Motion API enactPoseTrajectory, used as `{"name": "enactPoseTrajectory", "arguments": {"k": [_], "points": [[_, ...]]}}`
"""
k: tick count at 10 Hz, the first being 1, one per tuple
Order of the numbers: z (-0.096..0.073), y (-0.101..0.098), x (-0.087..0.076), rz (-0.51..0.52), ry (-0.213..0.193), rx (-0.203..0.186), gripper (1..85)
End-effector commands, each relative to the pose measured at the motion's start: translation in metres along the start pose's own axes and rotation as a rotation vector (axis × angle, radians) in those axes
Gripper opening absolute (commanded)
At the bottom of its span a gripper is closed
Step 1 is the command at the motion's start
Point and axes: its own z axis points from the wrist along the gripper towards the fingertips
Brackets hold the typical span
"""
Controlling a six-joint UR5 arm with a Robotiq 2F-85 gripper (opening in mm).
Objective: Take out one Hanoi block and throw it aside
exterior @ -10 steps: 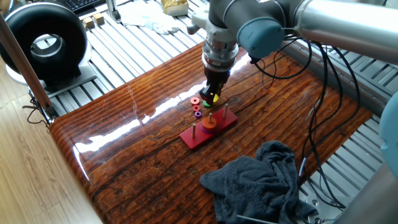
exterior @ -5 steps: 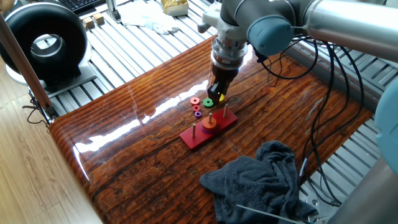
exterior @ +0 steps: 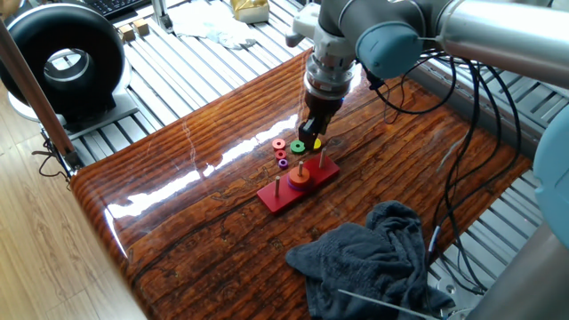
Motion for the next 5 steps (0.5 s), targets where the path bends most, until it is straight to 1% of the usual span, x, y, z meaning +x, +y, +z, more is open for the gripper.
{"name": "enactPoseTrajectory", "arguments": {"k": [1,3,4,5], "points": [[-0.008,0.009,0.002,0.033,0.001,-0.03,50.0],[-0.017,0.018,0.003,0.076,0.022,-0.035,49.7],[-0.021,0.017,0.002,0.077,0.027,-0.016,49.0],[-0.023,0.02,-0.001,0.077,0.018,-0.02,47.3]]}}
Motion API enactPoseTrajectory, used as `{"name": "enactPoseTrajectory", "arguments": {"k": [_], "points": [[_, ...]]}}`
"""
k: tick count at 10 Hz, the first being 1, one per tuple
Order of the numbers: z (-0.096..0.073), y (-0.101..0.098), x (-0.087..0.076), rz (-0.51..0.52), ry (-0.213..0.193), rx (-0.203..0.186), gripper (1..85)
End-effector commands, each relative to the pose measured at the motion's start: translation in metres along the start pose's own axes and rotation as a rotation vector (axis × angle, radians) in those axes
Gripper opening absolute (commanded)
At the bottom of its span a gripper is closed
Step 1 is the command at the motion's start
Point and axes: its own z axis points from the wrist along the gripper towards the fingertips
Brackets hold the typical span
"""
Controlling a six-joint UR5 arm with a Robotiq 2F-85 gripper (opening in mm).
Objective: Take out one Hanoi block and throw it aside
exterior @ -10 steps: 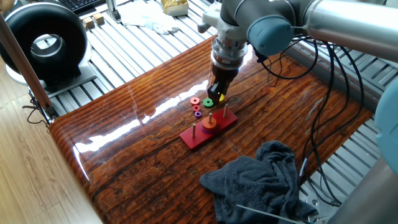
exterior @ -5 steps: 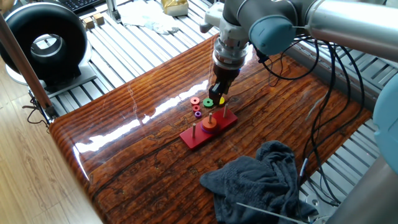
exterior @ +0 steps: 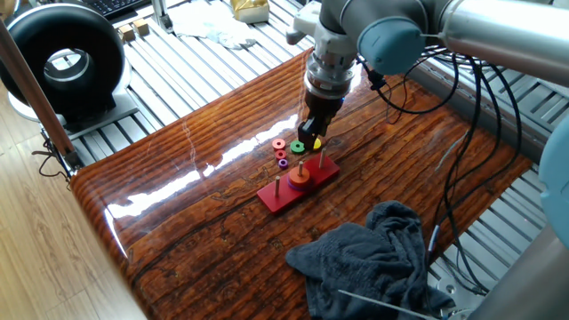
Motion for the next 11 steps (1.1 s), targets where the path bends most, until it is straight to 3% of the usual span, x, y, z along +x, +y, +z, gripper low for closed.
{"name": "enactPoseTrajectory", "arguments": {"k": [1,4,8,11], "points": [[-0.011,0.013,-0.007,0.04,-0.009,-0.018,45.0],[-0.021,0.01,-0.011,0.056,0.003,0.002,38.0],[-0.023,0.013,-0.016,0.109,0.013,0.036,31.0],[-0.022,0.025,-0.013,0.162,0.029,0.006,27.3]]}}
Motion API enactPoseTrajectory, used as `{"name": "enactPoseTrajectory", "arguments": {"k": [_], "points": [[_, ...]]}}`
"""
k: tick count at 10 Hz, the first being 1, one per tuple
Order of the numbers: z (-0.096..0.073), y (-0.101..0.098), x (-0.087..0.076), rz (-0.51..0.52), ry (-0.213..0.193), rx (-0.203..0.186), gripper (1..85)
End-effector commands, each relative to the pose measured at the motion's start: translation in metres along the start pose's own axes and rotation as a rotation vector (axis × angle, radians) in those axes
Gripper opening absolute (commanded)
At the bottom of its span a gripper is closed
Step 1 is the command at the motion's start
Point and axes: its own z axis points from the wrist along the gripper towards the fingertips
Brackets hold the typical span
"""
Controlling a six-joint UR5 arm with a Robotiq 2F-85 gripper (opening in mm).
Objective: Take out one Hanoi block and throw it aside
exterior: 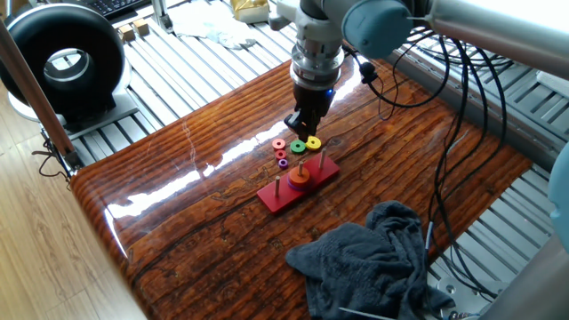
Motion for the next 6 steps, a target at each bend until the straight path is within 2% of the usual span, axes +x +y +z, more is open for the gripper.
{"name": "enactPoseTrajectory", "arguments": {"k": [1,2,3,6], "points": [[-0.0015,0.0052,0.0026,0.056,0.017,-0.005,22.0],[-0.0017,0.0003,0.0056,0.056,0.027,0.014,14.7],[-0.0019,0.0041,0.0071,0.068,0.032,0.001,14.3],[-0.0013,0.0039,0.0098,0.079,0.04,0.021,15.7]]}}
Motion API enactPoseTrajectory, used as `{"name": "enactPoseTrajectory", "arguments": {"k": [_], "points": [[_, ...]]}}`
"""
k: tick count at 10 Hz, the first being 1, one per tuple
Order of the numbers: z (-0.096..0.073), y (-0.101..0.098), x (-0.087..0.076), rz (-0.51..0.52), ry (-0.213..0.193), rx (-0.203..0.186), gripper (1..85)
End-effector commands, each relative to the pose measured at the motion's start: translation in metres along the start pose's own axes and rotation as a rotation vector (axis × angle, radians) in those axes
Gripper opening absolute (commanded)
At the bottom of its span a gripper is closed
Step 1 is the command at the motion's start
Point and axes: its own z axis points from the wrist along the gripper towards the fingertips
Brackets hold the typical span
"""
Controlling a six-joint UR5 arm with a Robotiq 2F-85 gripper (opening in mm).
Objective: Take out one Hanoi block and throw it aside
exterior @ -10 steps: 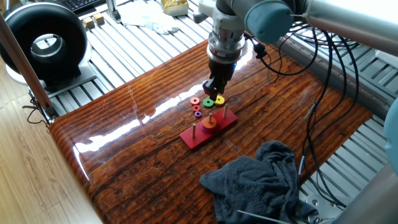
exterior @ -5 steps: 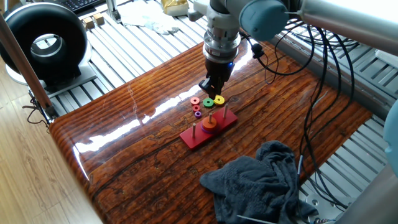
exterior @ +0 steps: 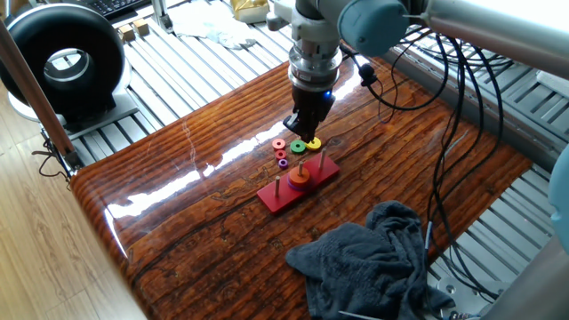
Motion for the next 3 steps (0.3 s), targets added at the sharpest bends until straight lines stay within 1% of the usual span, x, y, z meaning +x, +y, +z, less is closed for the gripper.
{"name": "enactPoseTrajectory", "arguments": {"k": [1,3], "points": [[0.0005,0.002,0.0001,0.013,0.003,0.005,15.7],[0.0015,0.0014,-0.0004,0.009,0.005,0.007,15.7]]}}
